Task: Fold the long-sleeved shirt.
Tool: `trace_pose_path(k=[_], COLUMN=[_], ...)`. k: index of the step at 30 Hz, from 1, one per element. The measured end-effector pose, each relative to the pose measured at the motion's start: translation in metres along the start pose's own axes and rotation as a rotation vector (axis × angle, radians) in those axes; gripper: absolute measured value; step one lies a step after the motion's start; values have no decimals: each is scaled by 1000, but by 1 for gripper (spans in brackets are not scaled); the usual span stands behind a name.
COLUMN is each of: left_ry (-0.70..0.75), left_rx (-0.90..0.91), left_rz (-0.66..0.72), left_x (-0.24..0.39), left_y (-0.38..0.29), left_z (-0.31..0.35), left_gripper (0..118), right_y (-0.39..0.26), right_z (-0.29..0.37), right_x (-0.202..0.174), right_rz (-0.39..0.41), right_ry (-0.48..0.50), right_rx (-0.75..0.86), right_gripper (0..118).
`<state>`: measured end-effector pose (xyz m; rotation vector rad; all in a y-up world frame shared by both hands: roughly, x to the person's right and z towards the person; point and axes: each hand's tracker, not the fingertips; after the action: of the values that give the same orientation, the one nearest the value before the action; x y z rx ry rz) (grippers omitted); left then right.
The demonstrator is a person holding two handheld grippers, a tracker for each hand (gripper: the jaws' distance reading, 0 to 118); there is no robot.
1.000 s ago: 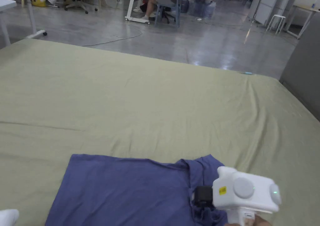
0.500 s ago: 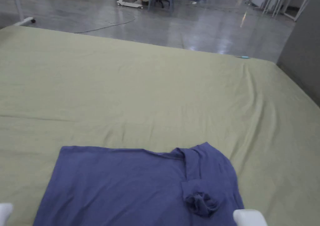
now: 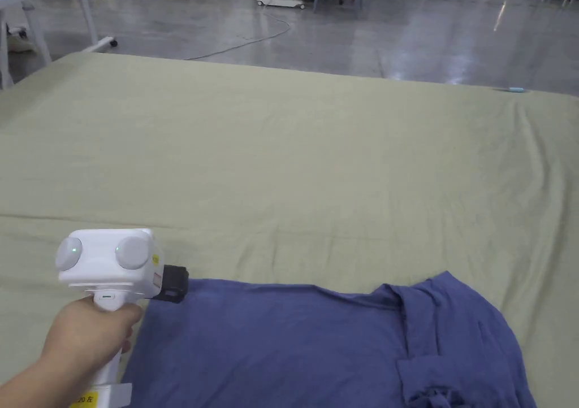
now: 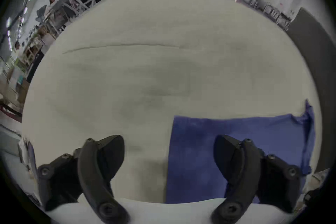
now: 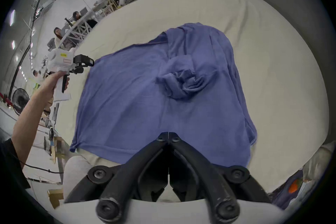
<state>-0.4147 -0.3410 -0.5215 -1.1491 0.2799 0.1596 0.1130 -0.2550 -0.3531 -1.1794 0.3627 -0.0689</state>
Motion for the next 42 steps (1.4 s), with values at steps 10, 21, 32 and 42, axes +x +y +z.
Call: trace_pose_path(k=[10,21,32,42], left_ry=[-132,-174,-224,-204], left_rx=[73,32,42,14], left_rz=[-150,-104,-128,-240], left_x=[33,10,2,-26], left_y=[-28,-27,-50,-171], left_z=[64,78,122,213], left_gripper=[0,0,0,0], right_y=[201,305,243,33], right_z=[-58,-201,-73,27], right_x=[31,52,32,33], right_rz=[12,-199,53,163], right_ry=[-102,-280,-110,-83], right_rx=[102,-268,-12,85], right_gripper=[116,54,0,0])
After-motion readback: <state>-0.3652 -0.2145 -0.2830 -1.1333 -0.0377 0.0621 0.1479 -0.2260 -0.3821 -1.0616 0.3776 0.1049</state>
